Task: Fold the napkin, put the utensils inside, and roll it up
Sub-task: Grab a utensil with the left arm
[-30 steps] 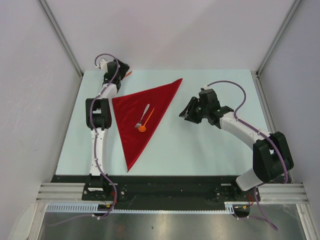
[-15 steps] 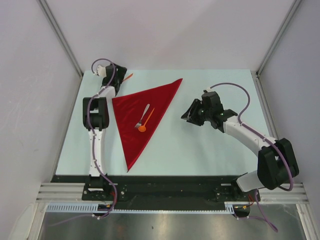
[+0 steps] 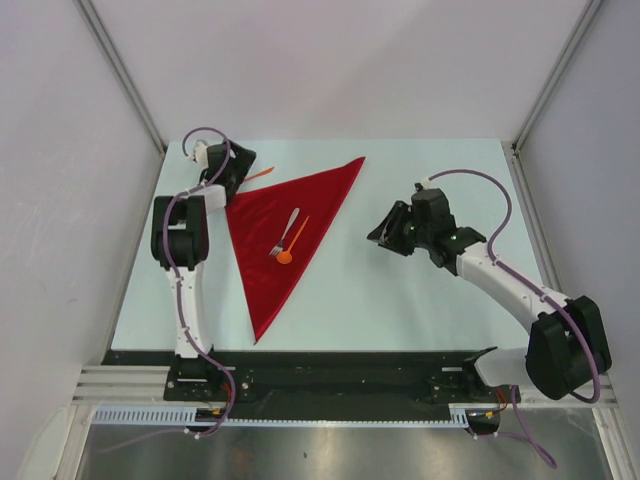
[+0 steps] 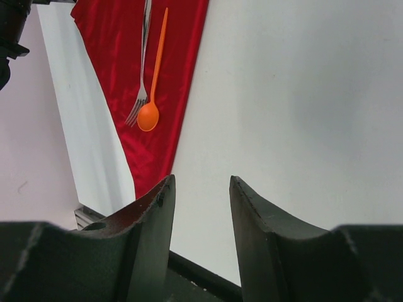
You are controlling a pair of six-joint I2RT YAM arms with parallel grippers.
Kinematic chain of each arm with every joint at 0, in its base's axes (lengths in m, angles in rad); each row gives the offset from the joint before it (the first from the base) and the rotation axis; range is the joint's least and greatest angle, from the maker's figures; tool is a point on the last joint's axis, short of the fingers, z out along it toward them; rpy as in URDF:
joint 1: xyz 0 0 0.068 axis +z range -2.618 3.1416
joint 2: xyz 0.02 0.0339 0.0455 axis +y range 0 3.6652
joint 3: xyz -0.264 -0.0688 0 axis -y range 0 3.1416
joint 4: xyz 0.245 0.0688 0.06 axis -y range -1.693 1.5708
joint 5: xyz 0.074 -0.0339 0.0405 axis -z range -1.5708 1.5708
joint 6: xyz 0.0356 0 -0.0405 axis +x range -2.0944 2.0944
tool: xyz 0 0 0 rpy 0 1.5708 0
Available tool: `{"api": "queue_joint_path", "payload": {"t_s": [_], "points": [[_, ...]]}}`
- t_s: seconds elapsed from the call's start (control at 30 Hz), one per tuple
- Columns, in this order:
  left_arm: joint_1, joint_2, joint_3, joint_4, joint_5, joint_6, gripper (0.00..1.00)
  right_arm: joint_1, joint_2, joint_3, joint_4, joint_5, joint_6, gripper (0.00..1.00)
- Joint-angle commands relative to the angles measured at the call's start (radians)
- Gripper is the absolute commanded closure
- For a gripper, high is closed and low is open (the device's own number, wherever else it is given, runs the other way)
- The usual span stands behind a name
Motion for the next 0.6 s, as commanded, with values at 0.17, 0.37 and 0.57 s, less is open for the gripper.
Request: {"api": "queue_joint_path", "payload": {"t_s": [0.17,0.37,0.57], "points": [[-0.005,-0.139,0.166,-0.178,0.117,0.888,0.0,0.001,-0.076,-0.014,-0.012,0.032,0.006,0.55],[-0.005,0.168,0.761,-0.839,0.153,1.275,0.06,0.003,-0.076,-0.011,-0.016,0.028,0.009,0.54],[-0.008,0.168,0.705,-0.895,0.2,1.435,0.12,0.004,-0.081,-0.008,-0.024,0.036,0.011,0.54]]}}
